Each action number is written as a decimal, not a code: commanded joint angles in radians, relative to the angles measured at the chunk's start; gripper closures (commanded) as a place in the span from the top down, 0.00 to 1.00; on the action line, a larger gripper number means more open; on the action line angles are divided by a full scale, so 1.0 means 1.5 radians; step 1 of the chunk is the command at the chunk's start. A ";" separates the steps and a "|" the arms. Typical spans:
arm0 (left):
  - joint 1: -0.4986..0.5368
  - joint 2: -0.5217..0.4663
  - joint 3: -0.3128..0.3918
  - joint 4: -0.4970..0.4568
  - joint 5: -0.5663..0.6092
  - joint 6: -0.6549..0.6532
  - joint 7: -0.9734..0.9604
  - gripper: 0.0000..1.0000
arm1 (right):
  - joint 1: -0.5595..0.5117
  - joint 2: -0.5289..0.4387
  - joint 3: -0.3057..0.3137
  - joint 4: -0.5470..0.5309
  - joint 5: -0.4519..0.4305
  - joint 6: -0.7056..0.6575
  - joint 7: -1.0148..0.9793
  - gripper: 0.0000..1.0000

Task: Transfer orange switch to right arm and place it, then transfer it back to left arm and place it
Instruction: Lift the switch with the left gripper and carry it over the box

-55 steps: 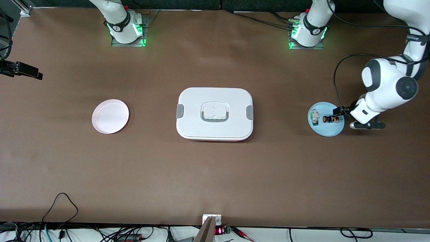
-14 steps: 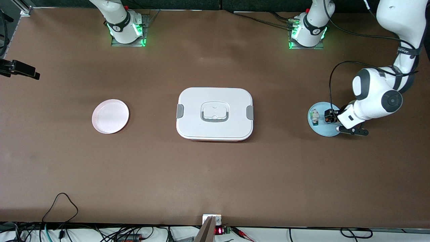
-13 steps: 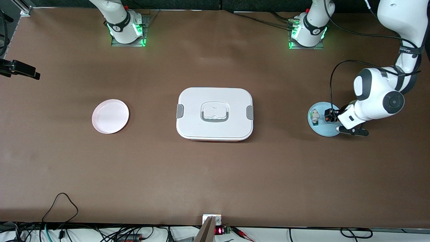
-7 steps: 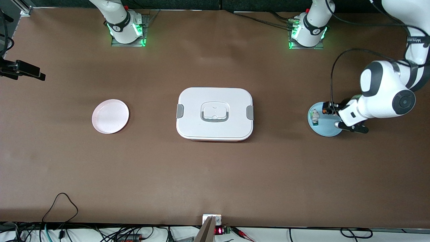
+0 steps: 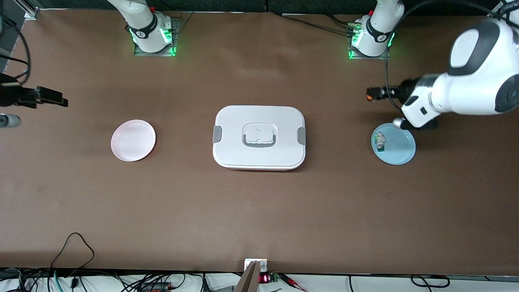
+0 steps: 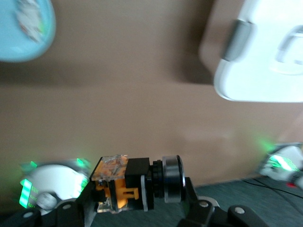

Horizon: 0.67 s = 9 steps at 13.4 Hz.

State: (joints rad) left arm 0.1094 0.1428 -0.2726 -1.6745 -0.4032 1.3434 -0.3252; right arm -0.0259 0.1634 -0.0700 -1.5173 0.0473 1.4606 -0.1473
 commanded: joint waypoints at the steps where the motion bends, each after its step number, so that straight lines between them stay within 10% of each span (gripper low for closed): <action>1: 0.002 0.015 -0.040 0.088 -0.110 -0.054 -0.185 0.13 | 0.008 0.000 0.000 0.020 -0.001 0.006 0.029 1.00; 9: -0.061 0.065 -0.124 0.179 -0.414 0.107 -0.607 0.05 | 0.001 -0.017 -0.019 0.020 -0.014 0.005 0.018 1.00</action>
State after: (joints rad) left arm 0.0696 0.1881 -0.4511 -1.4588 -0.9560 1.4323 -1.1302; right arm -0.0189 0.1532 -0.0836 -1.4901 0.0326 1.4804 -0.0901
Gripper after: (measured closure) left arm 0.278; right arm 0.000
